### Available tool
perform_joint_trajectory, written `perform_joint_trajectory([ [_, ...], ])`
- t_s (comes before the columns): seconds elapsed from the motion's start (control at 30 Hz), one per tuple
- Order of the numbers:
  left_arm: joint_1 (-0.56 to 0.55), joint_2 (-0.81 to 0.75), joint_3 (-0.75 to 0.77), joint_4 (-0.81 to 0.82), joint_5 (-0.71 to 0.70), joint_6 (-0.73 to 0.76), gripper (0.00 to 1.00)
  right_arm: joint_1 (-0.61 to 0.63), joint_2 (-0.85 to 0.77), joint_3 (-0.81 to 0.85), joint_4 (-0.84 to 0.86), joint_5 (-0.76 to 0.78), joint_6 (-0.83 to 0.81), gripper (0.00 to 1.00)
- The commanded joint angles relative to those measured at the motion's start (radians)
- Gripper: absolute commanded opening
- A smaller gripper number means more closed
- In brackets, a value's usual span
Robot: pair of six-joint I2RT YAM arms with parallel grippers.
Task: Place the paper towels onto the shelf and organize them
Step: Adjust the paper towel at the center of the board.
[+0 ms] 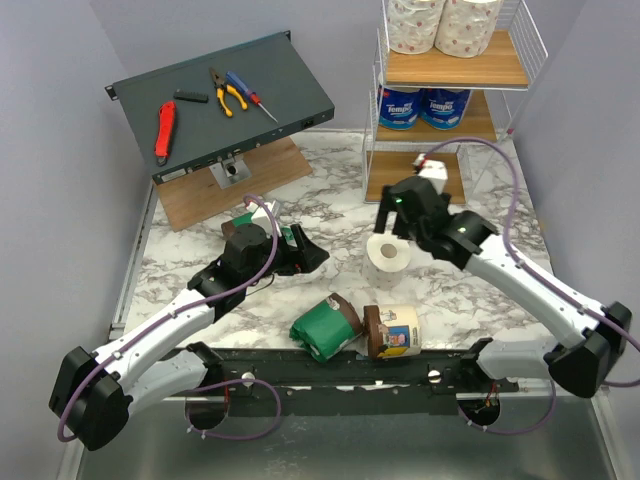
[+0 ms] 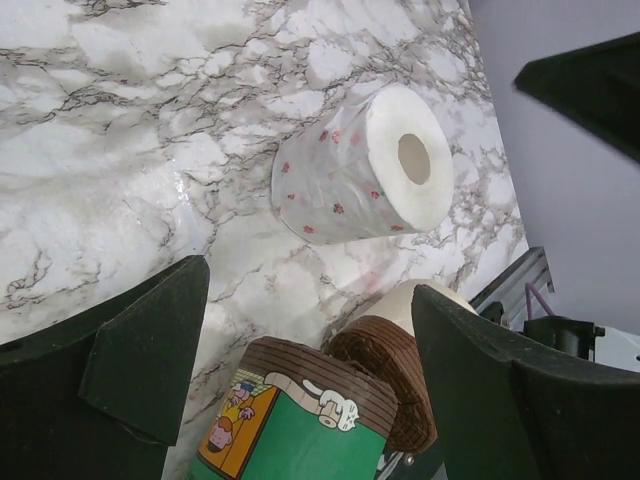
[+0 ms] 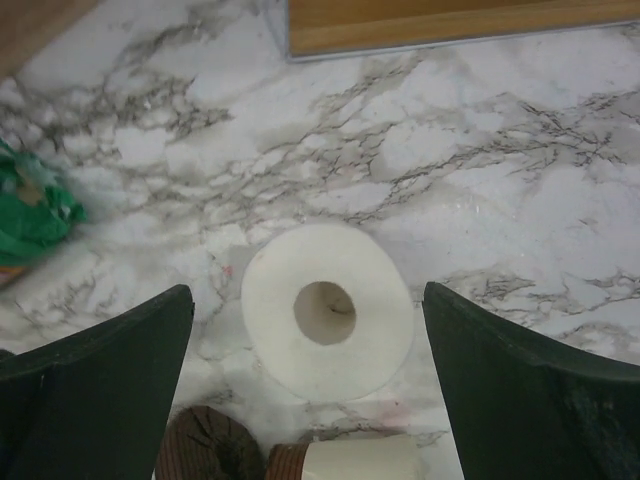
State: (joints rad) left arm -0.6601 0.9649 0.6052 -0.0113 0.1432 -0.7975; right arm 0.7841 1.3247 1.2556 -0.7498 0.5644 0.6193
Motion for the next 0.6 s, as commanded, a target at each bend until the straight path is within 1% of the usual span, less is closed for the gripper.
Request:
perform_joint_trajectory([
  [0.0,0.005,-0.031,-0.009,-0.033,-0.039,-0.012,0.85,-0.186,-0.131,-0.132,0.138,-0.202,0.091,1.00],
  [0.03,0.005,-0.034,-0.009,-0.039,-0.044,-0.014,0.85,-0.241,-0.148,-0.163,0.158,-0.296,0.094,1.00],
  [0.1,0.004,-0.041,-0.010,-0.048,-0.053,-0.014,0.85,-0.342,-0.163,-0.211,0.179,-0.403,0.111,1.00],
  [0.17,0.005,-0.047,-0.010,-0.057,-0.062,-0.017,0.85,-0.402,-0.183,-0.277,0.226,-0.492,0.131,0.99],
  [0.27,0.005,-0.055,-0.011,-0.076,-0.087,-0.025,0.85,-0.442,-0.200,-0.363,0.287,-0.587,0.183,0.98],
  [0.37,0.004,-0.056,-0.004,-0.103,-0.112,-0.027,0.85,-0.447,-0.213,-0.420,0.317,-0.568,0.244,0.97],
  [0.43,0.005,-0.053,0.002,-0.114,-0.125,-0.026,0.85,-0.448,-0.247,-0.464,0.350,-0.530,0.289,0.97],
  [0.57,0.005,-0.046,0.006,-0.119,-0.134,-0.027,0.85,-0.448,-0.334,-0.539,0.408,-0.527,0.336,0.98],
])
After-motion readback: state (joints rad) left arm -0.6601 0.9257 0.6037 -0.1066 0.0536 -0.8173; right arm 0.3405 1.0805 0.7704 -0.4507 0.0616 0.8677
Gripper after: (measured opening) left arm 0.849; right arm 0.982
